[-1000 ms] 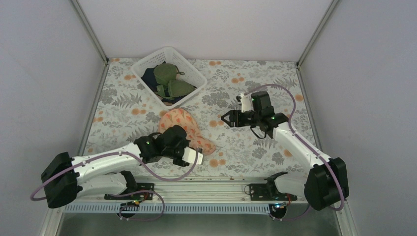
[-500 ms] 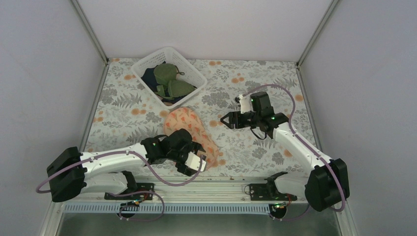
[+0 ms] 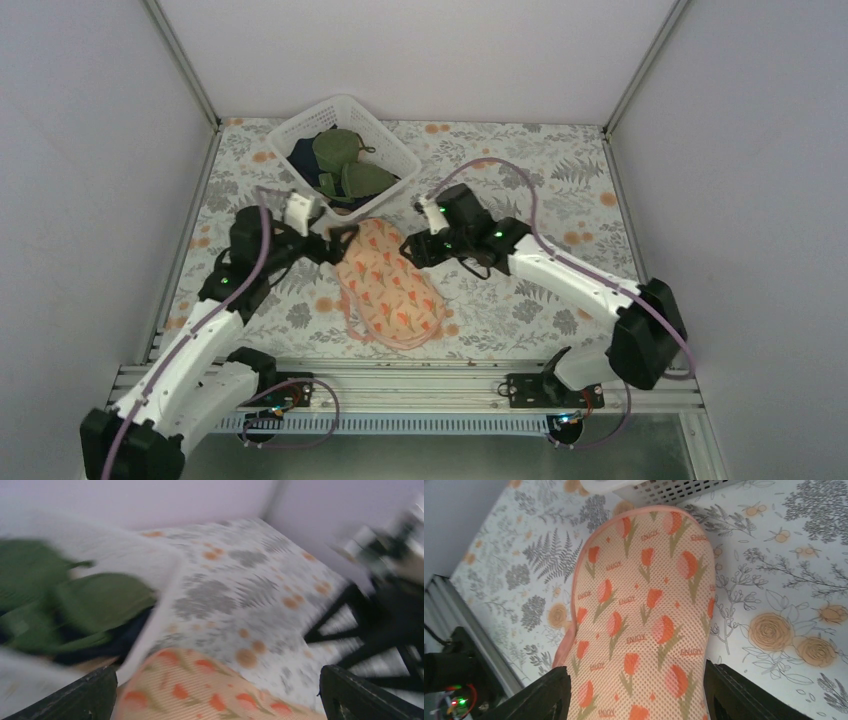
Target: Unzip the laundry bag and remove the bra
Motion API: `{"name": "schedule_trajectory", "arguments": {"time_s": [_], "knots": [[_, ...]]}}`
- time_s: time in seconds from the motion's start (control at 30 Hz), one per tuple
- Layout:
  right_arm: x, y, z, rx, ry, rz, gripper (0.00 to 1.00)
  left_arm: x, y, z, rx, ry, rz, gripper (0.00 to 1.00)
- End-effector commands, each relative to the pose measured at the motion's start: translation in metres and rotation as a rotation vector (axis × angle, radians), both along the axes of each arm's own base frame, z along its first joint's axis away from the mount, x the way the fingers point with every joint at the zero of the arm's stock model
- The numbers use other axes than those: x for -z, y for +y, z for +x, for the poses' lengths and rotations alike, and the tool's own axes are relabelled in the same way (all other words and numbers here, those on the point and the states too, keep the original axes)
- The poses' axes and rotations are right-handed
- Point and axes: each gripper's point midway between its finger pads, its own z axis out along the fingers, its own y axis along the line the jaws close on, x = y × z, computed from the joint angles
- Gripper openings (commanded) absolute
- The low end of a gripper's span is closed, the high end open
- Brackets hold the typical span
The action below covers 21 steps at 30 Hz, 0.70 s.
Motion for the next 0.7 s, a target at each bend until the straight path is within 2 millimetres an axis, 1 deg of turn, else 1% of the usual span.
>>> {"name": "schedule_trajectory", "arguments": {"time_s": [0.0, 0.03, 0.07, 0.1, 0.13, 0.2, 0.27, 0.37, 0.47, 0.57, 0.67], "knots": [[0.005, 0.029, 0.004, 0.018, -0.068, -0.114, 0.69, 0.031, 0.084, 0.022, -0.527, 0.355, -0.292, 1.0], [0.009, 0.041, -0.001, -0.01, -0.075, -0.14, 0.69, 0.047, 0.101, 0.02, -0.618, 0.425, -0.32, 1.0], [0.011, 0.055, -0.005, -0.045, -0.088, -0.16, 0.7, 0.064, 0.112, 0.015, -0.684, 0.494, -0.344, 1.0], [0.017, 0.069, -0.012, -0.085, -0.092, -0.181, 0.7, 0.081, 0.118, 0.009, -0.723, 0.565, -0.376, 1.0], [0.021, 0.083, -0.02, -0.127, -0.088, -0.192, 0.7, 0.097, 0.122, 0.003, -0.754, 0.633, -0.414, 1.0], [0.043, 0.109, -0.033, -0.205, -0.048, -0.223, 0.69, 0.123, 0.122, -0.008, -0.784, 0.748, -0.474, 0.98], [0.059, 0.126, -0.042, -0.252, -0.019, -0.253, 0.65, 0.141, 0.122, -0.016, -0.804, 0.808, -0.488, 0.95], [0.079, 0.144, -0.05, -0.304, -0.023, -0.307, 0.58, 0.153, 0.121, -0.02, -0.805, 0.828, -0.5, 0.91], [0.098, 0.154, -0.051, -0.327, -0.006, -0.343, 0.57, 0.164, 0.12, -0.024, -0.808, 0.848, -0.513, 0.88], [0.109, 0.154, -0.041, -0.309, -0.03, -0.403, 0.57, 0.171, 0.122, -0.027, -0.823, 0.848, -0.506, 0.85], [0.115, 0.151, -0.029, -0.288, -0.069, -0.48, 0.53, 0.173, 0.124, -0.028, -0.832, 0.841, -0.502, 0.84]]}}
